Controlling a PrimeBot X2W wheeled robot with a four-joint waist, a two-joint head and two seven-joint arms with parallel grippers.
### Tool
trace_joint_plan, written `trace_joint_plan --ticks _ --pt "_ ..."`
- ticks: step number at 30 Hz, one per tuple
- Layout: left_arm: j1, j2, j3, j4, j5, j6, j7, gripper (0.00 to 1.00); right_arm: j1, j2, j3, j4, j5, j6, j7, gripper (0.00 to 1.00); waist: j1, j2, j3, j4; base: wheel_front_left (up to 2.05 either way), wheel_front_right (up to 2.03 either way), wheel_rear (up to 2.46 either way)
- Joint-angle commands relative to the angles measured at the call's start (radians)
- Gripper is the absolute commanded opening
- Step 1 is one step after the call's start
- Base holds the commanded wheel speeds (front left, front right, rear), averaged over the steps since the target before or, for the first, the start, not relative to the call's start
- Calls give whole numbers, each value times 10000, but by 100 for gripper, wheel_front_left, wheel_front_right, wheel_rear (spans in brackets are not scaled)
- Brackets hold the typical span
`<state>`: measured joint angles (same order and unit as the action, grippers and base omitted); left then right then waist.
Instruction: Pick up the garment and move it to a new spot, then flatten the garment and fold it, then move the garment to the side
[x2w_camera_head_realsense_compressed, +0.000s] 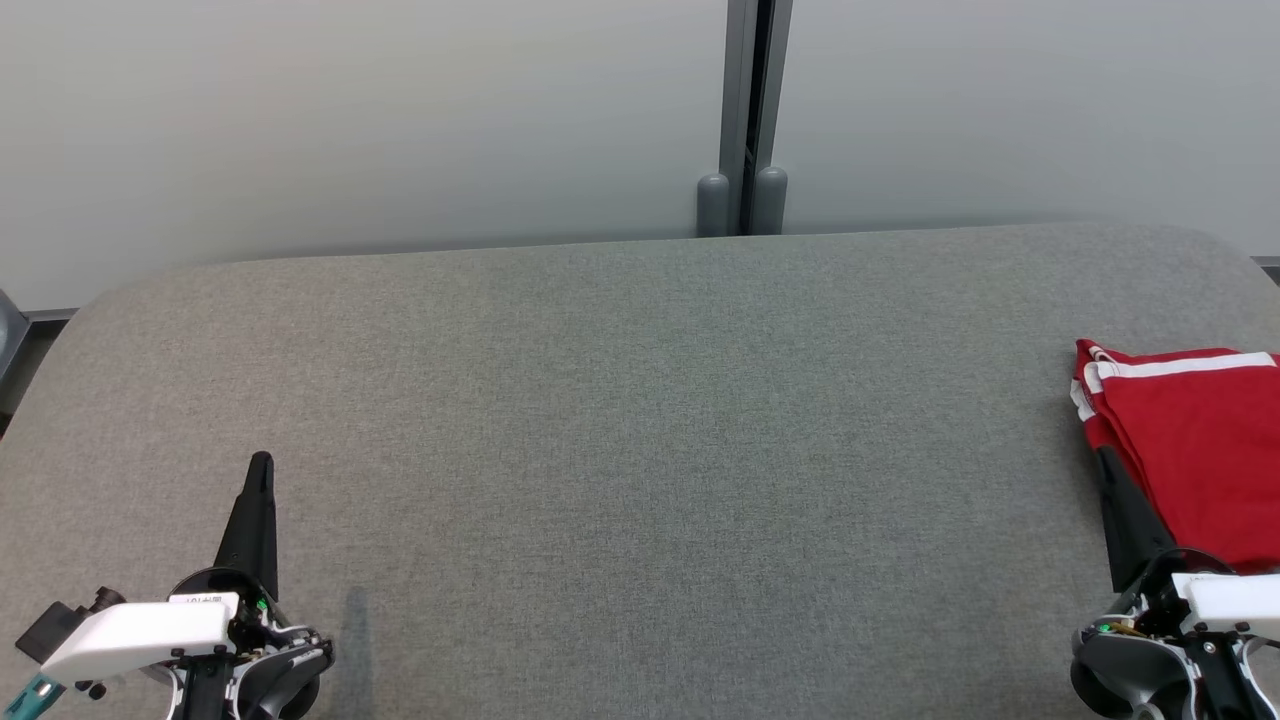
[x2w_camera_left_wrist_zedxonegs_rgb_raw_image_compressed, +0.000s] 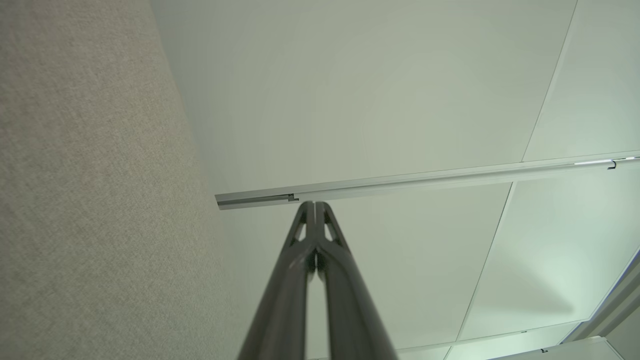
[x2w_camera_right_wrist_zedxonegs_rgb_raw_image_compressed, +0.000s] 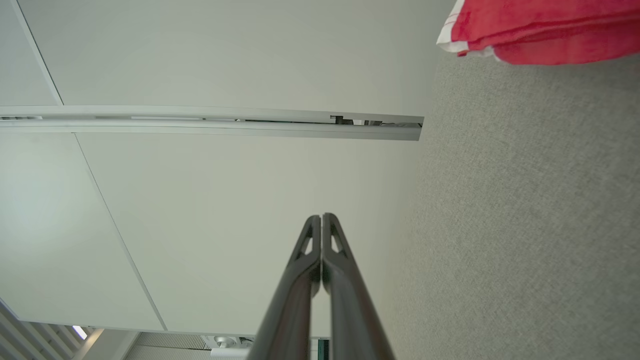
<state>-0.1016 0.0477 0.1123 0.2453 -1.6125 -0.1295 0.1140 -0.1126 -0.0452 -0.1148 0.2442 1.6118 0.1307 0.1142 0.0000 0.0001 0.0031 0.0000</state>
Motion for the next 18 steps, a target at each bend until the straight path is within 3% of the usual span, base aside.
trace_joint_plan --ticks 1,18 --pt "-135 49 44 -27 -14 -42 33 0 96 -95 -13 -36 25 0 34 0 0 -1 0 0 0 0 0" --pt "-135 49 42 -28 -14 -42 32 0 96 -95 -12 -36 25 0 34 0 0 -1 0 0 0 0 0"
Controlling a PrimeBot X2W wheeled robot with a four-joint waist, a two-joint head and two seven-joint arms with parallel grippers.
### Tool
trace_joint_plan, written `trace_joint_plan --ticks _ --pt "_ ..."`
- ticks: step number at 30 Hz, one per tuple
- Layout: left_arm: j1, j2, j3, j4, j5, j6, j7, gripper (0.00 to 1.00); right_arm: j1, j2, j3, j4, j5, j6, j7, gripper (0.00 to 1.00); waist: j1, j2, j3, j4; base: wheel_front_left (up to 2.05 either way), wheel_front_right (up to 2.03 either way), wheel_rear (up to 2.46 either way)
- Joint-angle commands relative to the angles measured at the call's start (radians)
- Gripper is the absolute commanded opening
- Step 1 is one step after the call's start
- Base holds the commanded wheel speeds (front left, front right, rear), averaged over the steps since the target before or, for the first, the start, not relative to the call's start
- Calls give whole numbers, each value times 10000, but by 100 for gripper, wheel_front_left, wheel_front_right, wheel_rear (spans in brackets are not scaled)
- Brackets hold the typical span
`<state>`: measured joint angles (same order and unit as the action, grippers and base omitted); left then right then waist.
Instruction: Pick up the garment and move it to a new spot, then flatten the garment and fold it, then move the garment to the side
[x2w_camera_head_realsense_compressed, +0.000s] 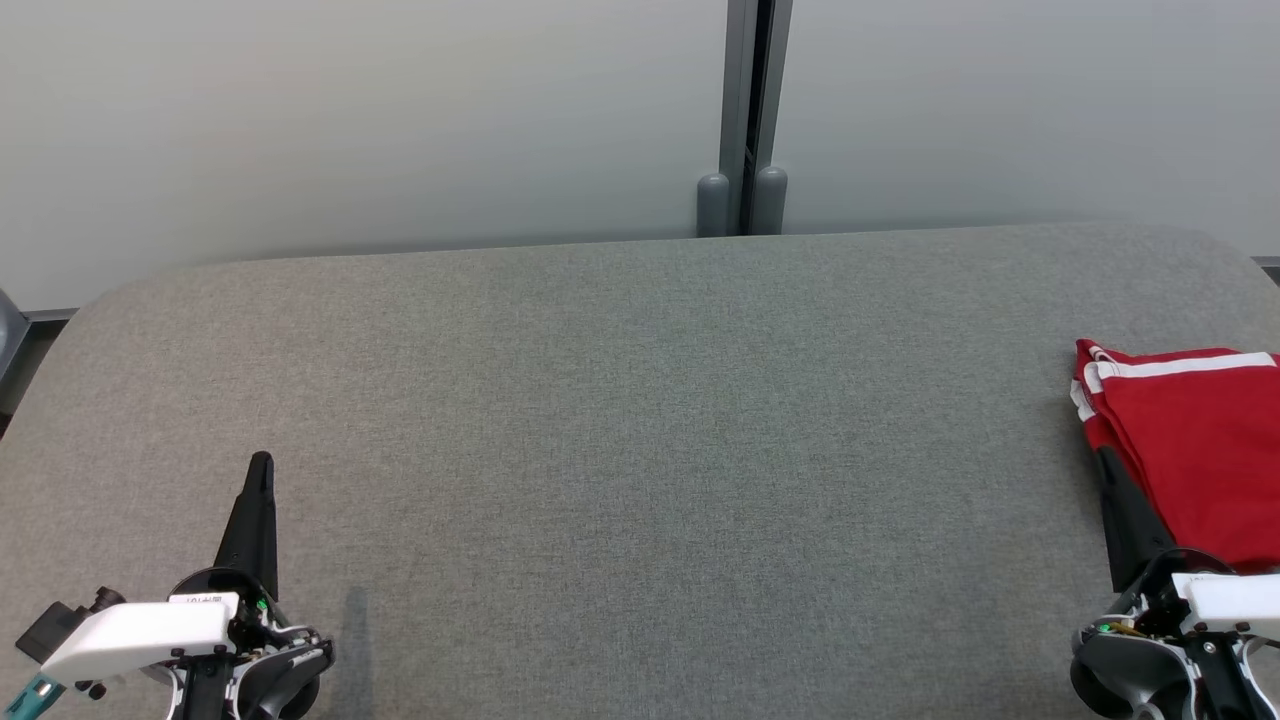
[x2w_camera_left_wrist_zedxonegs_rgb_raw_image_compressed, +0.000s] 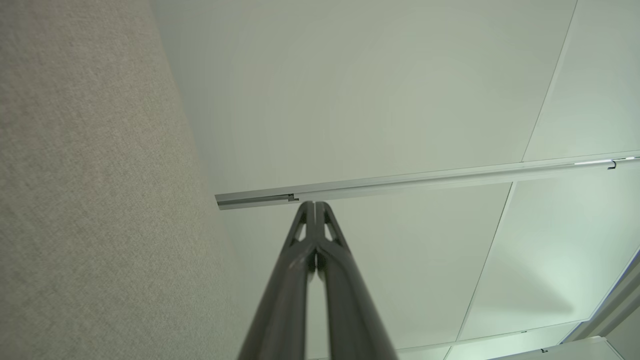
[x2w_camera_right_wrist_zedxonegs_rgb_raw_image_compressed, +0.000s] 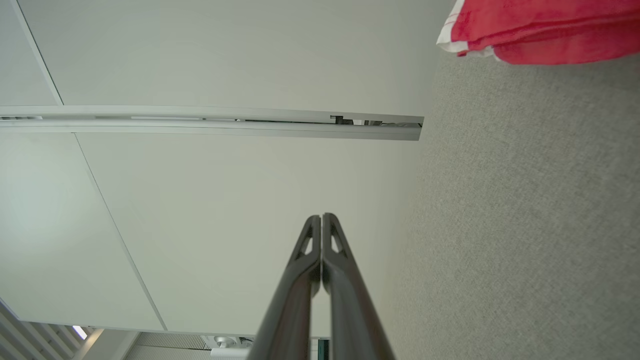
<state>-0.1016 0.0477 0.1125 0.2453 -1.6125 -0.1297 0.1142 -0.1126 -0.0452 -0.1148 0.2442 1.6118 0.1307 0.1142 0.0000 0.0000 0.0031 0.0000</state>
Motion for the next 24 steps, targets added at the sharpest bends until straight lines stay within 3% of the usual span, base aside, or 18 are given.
trace_joint_plan --ticks 1,24 --pt "-135 49 40 -28 -14 -41 30 0 96 -95 -12 -36 25 0 34 0 0 0 0 0 0 0 0" --pt "-135 49 40 -27 -14 -41 29 0 96 -94 -11 -36 25 0 33 0 0 0 0 0 0 0 0"
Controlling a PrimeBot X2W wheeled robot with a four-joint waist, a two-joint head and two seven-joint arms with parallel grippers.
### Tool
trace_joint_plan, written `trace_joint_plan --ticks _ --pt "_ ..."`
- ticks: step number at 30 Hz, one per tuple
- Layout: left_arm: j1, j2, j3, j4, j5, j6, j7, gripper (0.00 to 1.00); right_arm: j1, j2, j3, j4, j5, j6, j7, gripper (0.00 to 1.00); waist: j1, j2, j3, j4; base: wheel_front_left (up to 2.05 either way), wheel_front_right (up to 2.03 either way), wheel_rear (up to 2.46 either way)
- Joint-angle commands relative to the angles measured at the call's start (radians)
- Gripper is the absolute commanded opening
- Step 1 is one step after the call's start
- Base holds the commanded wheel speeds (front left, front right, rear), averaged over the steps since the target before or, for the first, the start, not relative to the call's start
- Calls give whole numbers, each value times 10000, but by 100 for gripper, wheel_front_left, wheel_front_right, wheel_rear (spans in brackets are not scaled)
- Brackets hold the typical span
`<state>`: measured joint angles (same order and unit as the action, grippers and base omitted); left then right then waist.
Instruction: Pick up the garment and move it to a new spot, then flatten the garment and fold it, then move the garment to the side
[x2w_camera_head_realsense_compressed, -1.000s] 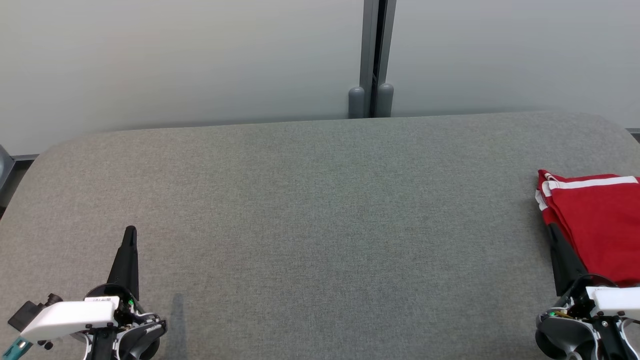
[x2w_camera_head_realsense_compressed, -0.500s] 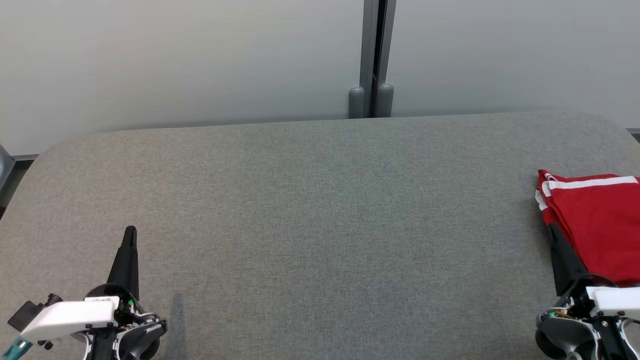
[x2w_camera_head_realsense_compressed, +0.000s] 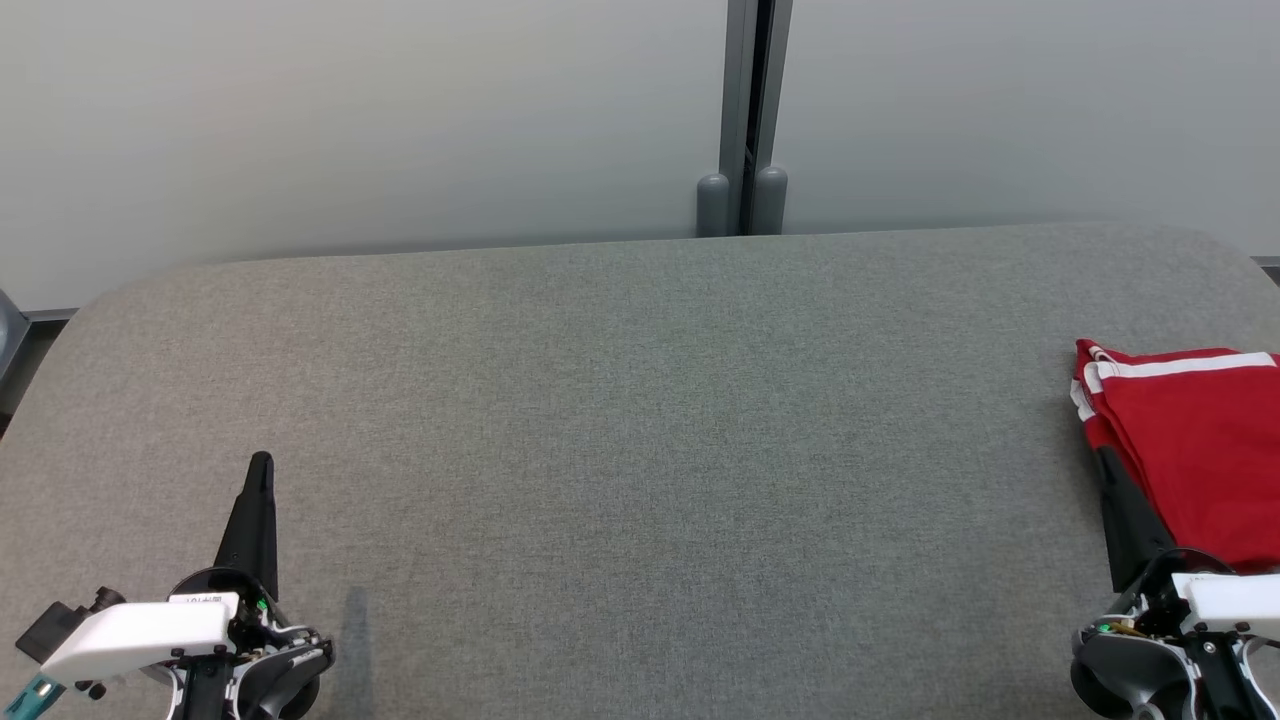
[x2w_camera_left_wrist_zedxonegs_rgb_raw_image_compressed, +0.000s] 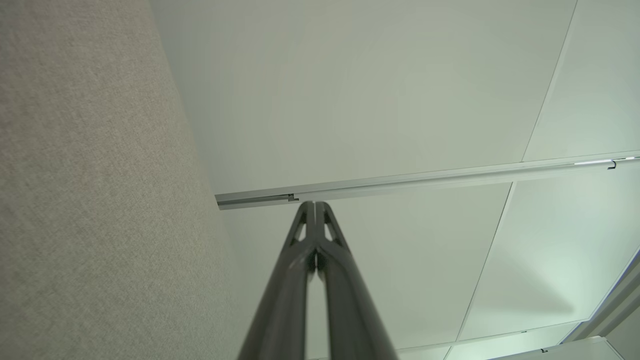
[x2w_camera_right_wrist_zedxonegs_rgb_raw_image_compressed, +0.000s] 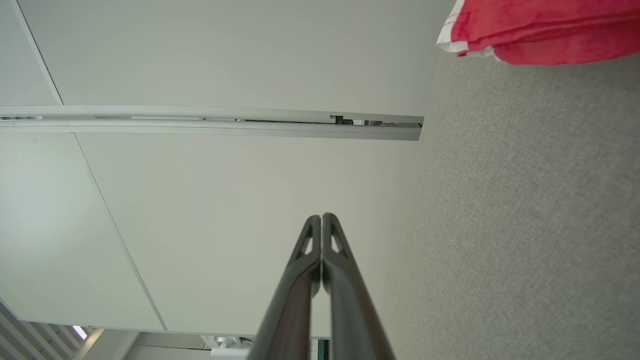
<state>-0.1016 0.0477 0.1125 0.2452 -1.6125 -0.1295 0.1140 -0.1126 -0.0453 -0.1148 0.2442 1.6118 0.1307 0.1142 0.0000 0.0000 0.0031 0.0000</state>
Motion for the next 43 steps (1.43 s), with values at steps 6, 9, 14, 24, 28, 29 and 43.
trace_joint_plan --ticks 6,9,14,24,28,29,43 --pt "-135 49 40 -26 -14 -43 31 0 96 -92 -11 -36 25 0 33 0 0 0 0 0 0 0 0" --pt "-135 49 40 -26 -14 -43 31 0 96 -92 -11 -36 26 0 33 0 0 0 0 0 0 0 0" --pt "-135 49 40 -26 -14 -41 31 0 97 -92 -11 -36 26 0 33 0 0 0 0 0 0 0 0" --pt "-136 49 40 -26 -14 -41 31 0 97 -92 -11 -36 26 0 33 0 0 0 0 0 0 0 0" --pt "-136 50 40 -26 -14 -41 33 0 97 -92 -11 -36 26 0 33 0 0 0 0 0 0 0 0" --pt "-136 50 40 -26 -14 -43 31 0 97 -92 -11 -36 26 0 33 0 0 0 0 0 0 0 0" --pt "-136 50 40 -27 -14 -41 32 0 96 -92 -12 -36 26 0 32 0 0 0 0 0 0 0 0"
